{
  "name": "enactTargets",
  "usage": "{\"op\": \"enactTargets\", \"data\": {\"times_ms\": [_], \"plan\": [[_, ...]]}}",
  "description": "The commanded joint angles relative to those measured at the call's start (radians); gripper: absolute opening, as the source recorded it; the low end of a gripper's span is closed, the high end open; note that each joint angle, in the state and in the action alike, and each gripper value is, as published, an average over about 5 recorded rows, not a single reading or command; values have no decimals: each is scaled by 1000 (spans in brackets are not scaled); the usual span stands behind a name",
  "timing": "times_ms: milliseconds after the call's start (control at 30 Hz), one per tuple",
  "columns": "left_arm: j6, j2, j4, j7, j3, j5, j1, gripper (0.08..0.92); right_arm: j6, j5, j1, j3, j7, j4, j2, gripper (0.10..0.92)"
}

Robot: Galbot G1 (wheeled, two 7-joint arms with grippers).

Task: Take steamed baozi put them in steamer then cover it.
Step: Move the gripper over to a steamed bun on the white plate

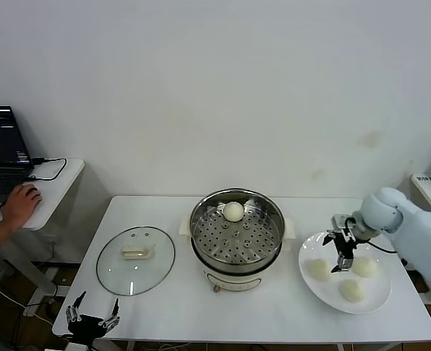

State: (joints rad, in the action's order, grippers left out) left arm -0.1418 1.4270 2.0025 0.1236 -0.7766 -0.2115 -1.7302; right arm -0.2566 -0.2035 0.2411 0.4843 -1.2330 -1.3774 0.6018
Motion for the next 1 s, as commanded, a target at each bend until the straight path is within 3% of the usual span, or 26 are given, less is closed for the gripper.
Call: {"op": "enactTargets", "data": {"times_ms": [33, 300, 1000], "plan": [[-1, -1, -4, 1, -1, -1, 1, 823, 12, -25, 47, -27, 13, 23, 24, 823], [-1, 4, -21, 1, 7, -7, 9, 823, 47, -37, 70, -39, 87, 69, 55, 823], [0, 6, -35, 0, 8, -8, 13, 823, 49, -70, 91, -45, 64, 84, 64, 823]]}}
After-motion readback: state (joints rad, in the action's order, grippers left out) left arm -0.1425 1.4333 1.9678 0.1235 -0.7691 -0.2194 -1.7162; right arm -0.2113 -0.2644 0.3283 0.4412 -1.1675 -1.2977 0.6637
